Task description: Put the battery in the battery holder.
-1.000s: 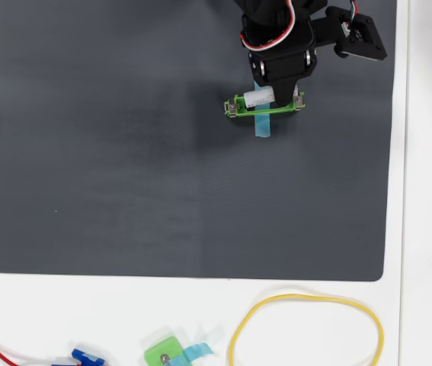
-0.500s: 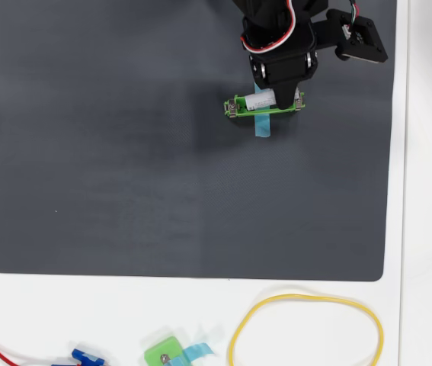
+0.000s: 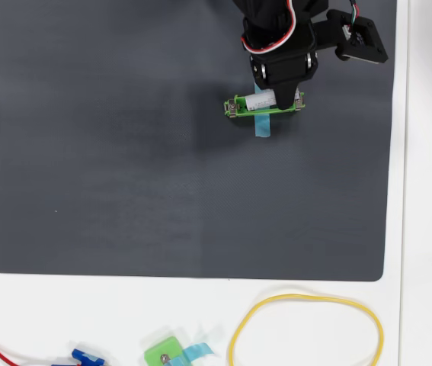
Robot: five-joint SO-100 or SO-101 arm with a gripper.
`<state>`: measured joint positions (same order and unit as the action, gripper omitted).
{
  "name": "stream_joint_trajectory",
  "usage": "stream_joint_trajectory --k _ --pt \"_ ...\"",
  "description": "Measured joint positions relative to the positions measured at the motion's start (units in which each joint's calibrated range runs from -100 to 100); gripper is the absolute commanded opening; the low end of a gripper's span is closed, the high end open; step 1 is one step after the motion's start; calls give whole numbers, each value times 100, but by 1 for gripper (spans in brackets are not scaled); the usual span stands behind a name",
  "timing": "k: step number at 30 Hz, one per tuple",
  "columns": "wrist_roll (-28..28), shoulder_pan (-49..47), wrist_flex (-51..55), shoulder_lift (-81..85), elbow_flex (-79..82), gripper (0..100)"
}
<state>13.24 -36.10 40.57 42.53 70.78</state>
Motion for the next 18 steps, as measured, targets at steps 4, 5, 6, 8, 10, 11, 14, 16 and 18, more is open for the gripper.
stream_joint_trajectory --k 4,5,6,8,10,11,14,16,18 --pt "0 0 -233 -272 0 0" --pt "0 45 -284 -340 9 0" --pt "0 45 -301 -348 0 0" --pt "0 90 -301 -374 0 0" --pt "0 90 -319 -441 0 0" --pt "0 90 -370 -441 0 0" --pt "0 90 -448 -441 0 0" --pt "0 90 -465 -441 0 0" --pt "0 90 -465 -441 0 0"
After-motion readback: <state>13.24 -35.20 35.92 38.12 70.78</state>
